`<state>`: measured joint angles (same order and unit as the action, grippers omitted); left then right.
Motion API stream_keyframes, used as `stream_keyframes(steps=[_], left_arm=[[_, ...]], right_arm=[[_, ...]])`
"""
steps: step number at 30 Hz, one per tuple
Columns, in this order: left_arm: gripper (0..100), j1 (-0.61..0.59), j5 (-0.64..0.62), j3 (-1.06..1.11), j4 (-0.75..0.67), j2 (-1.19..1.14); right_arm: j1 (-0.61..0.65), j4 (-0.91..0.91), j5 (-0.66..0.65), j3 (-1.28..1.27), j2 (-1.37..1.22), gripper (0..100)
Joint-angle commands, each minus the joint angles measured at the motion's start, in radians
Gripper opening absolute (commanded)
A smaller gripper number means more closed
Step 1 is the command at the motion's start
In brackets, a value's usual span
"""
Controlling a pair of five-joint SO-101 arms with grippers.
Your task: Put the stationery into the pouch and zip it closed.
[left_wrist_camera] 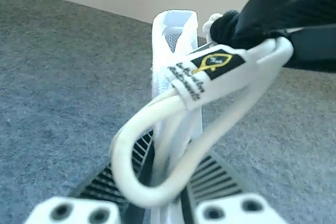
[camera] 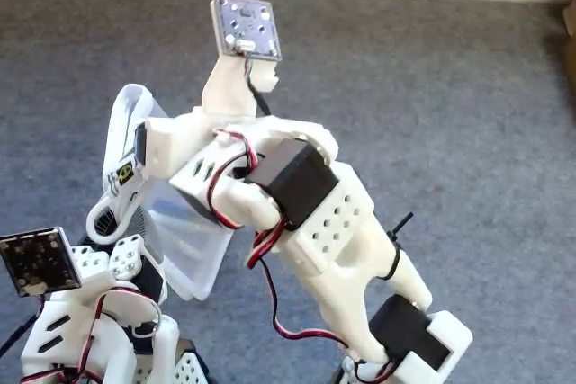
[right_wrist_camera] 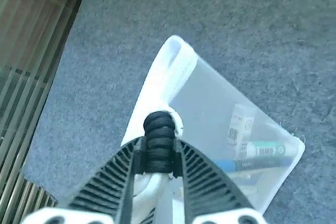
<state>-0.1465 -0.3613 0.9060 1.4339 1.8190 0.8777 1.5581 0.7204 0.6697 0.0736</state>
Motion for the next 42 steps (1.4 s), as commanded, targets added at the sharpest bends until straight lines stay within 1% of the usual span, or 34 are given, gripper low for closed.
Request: stream_keyframes(steps=[1, 8, 12, 17, 20, 22, 26, 29, 31, 33, 35, 36, 39, 42], left_arm=[[1, 0.005, 0.008, 0.002, 0.0, 0.008], [1, 0.005, 0.008, 0.019, -0.006, 0.008], [1, 0.005, 0.008, 0.021, -0.008, 0.008], [1, 0.005, 0.008, 0.021, -0.008, 0.008], [1, 0.01, 0.037, 0.021, -0.008, 0.008], [1, 0.059, 0.051, 0.022, -0.008, 0.008], [1, 0.229, 0.146, 0.022, -0.008, 0.008], [1, 0.32, 0.204, 0.022, -0.009, 0.008], [1, 0.361, 0.299, 0.024, -0.023, 0.008], [1, 0.392, 0.42, 0.022, -0.028, 0.008], [1, 0.424, 0.509, 0.024, -0.048, 0.007], [1, 0.438, 0.534, 0.024, -0.052, 0.007], [1, 0.467, 0.552, 0.024, -0.066, 0.007], [1, 0.47, 0.548, 0.024, -0.066, 0.004]], right_arm=[[-0.119, -0.041, -0.035, 0.042, 0.024, 0.5], [-0.191, -0.036, -0.361, 0.039, 0.021, 0.5], [-0.199, -0.022, -0.489, -0.004, 0.031, 0.5], [-0.199, -0.021, -0.502, -0.01, 0.033, 0.5], [-0.199, 0.041, -0.502, -0.008, 0.033, 0.5], [-0.197, 0.071, -0.502, 0.018, 0.044, 0.5], [-0.176, 0.104, -0.502, 0.076, 0.097, 0.5], [-0.159, 0.133, -0.506, 0.076, 0.143, 0.5], [-0.16, 0.147, -0.509, 0.076, 0.177, 0.6], [-0.162, 0.154, -0.52, 0.076, 0.214, 0.9], [-0.162, 0.188, -0.615, 0.076, 0.251, 0.9], [-0.162, 0.202, -0.671, 0.076, 0.271, 0.9], [-0.162, 0.206, -0.792, 0.048, 0.344, 0.9], [-0.156, 0.205, -0.884, -0.056, 0.426, 0.9]])
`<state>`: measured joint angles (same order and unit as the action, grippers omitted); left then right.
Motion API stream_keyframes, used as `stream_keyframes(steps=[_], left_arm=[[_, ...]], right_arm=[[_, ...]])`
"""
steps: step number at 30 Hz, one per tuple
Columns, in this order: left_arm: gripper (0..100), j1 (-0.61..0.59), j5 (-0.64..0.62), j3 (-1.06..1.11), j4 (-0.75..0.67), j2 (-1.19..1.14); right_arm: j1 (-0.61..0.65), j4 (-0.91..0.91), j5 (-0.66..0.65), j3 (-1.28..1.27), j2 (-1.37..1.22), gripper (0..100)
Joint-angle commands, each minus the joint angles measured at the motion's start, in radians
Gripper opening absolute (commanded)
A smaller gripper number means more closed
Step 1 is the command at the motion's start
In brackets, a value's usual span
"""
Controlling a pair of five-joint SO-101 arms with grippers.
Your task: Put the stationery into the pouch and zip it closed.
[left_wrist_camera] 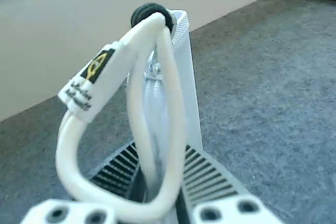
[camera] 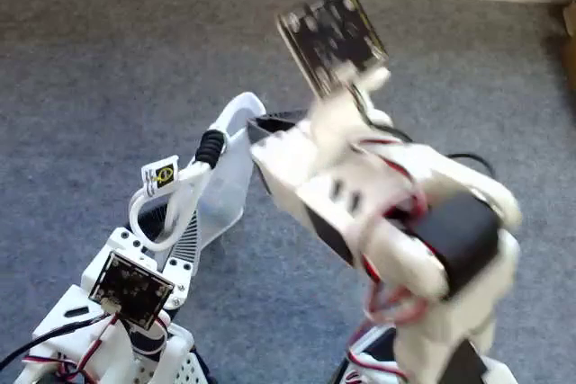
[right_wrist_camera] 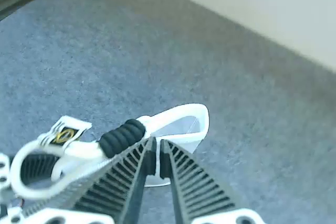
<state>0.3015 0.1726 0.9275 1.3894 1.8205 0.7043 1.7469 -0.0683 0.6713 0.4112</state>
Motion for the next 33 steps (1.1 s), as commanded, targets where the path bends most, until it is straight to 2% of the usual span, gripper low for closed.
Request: stream_keyframes(steps=[1, 6, 10, 12, 18, 25, 33], left_arm=[[1, 0.022, 0.014, 0.002, -0.021, 0.002], [1, 0.022, 0.012, 0.03, -0.021, 0.004], [1, 0.024, 0.012, 0.091, -0.057, 0.004], [1, 0.024, 0.012, 0.099, -0.058, 0.005], [1, 0.024, 0.011, 0.097, -0.049, 0.005], [1, 0.024, 0.011, 0.099, -0.049, 0.005], [1, 0.024, 0.011, 0.101, -0.048, 0.005]], right_arm=[[0.019, 0.016, -0.121, -0.102, 0.116, 0.9], [0.019, 0.013, -0.206, -0.303, 0.263, 1.3], [0.088, 0.01, -0.261, -0.44, 0.348, 11.1], [0.131, -0.024, -0.287, -0.499, 0.369, 14.9], [0.173, -0.213, -0.353, -0.662, 0.375, 14.9], [0.188, -0.447, -0.359, -0.825, 0.384, 15.0], [0.182, -0.496, -0.318, -0.828, 0.386, 15.0]])
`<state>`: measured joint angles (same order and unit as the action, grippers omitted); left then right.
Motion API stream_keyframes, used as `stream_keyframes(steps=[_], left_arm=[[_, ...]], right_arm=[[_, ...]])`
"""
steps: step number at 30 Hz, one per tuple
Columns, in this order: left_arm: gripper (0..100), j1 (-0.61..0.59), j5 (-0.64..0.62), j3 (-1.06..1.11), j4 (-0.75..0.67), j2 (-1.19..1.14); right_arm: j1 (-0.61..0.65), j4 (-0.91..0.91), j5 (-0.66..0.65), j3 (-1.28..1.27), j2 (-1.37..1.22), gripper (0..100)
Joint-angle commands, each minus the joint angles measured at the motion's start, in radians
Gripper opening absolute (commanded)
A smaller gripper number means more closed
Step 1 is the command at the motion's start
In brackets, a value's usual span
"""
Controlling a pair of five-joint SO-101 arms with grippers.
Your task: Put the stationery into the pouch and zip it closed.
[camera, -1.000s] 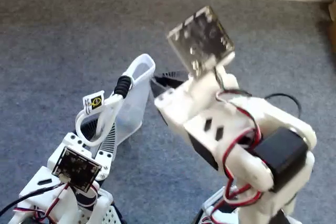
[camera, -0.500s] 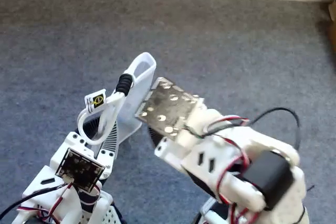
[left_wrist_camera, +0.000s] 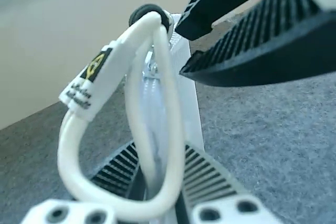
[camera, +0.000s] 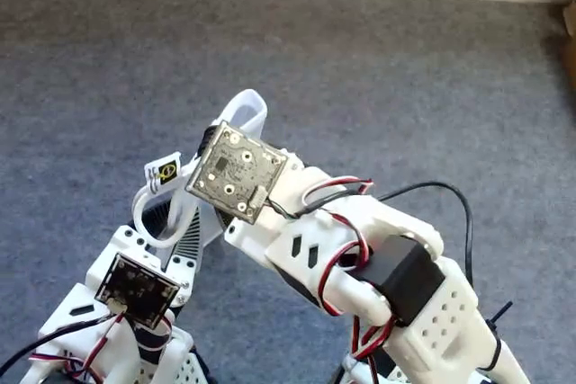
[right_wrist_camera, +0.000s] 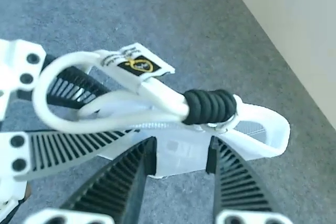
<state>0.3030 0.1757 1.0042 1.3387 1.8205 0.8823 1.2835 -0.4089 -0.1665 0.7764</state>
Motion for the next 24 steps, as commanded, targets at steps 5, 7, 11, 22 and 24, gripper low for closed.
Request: stream_keyframes(steps=[5, 7, 11, 22, 24], left_arm=[[1, 0.022, 0.008, 0.024, 0.003, 0.005], [1, 0.022, 0.008, 0.024, 0.003, 0.005], [1, 0.022, 0.008, 0.024, 0.003, 0.005], [1, 0.022, -0.017, 0.025, 0.005, 0.005], [1, 0.022, -0.018, 0.025, 0.009, 0.005]], right_arm=[[0.001, -0.111, 0.041, 0.002, 0.021, 15.0], [-0.016, -0.133, 0.066, 0.002, 0.021, 15.0], [-0.021, -0.14, 0.101, 0.008, 0.021, 15.1], [-0.018, -0.266, 0.1, -0.062, 0.01, 15.2], [-0.018, -0.312, 0.103, -0.097, 0.01, 15.2]])
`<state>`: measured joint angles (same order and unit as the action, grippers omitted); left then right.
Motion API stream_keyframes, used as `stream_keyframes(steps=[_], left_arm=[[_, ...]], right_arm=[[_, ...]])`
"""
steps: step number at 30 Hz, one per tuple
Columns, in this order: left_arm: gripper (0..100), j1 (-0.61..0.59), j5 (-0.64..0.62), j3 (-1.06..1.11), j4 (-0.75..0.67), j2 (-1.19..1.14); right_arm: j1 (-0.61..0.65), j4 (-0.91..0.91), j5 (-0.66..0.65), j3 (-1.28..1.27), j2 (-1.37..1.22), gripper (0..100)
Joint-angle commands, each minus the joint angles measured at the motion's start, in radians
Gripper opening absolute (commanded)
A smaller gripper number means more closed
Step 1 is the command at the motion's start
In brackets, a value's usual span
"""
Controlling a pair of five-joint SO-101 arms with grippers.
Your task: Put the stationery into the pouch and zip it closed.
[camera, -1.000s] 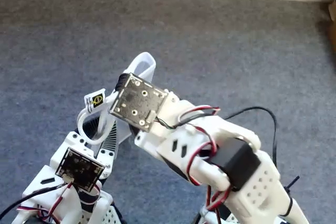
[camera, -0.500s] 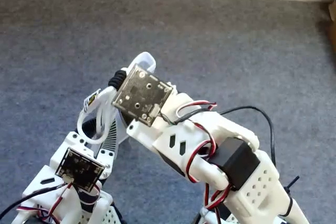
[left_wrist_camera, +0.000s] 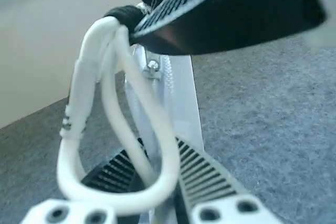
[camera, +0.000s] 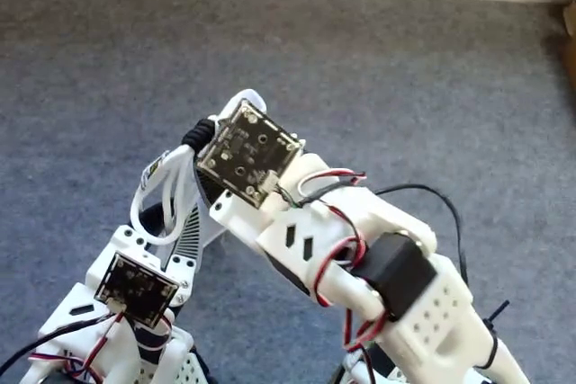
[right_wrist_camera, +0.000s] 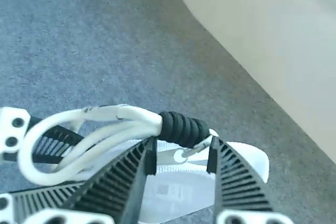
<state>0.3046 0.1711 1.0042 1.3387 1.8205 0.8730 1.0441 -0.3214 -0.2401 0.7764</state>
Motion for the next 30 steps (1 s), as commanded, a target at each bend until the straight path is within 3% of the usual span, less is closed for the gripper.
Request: stream_keyframes(steps=[1, 8, 12, 21, 30], left_arm=[[1, 0.021, -0.014, 0.025, 0.015, 0.005], [1, 0.021, -0.014, 0.025, 0.017, 0.005], [1, 0.021, -0.014, 0.025, 0.017, 0.005], [1, 0.019, -0.014, 0.025, 0.018, 0.005], [1, 0.016, -0.014, 0.025, 0.018, 0.005]], right_arm=[[-0.008, -0.087, 0.015, -0.038, 0.01, 15.2], [-0.008, -0.093, 0.017, -0.107, 0.019, 14.2], [-0.025, -0.101, 0.011, -0.104, 0.019, 0.5], [-0.259, -0.274, 0.017, -0.199, 0.019, 0.6], [-0.354, -0.34, 0.017, -0.289, 0.019, 0.6]])
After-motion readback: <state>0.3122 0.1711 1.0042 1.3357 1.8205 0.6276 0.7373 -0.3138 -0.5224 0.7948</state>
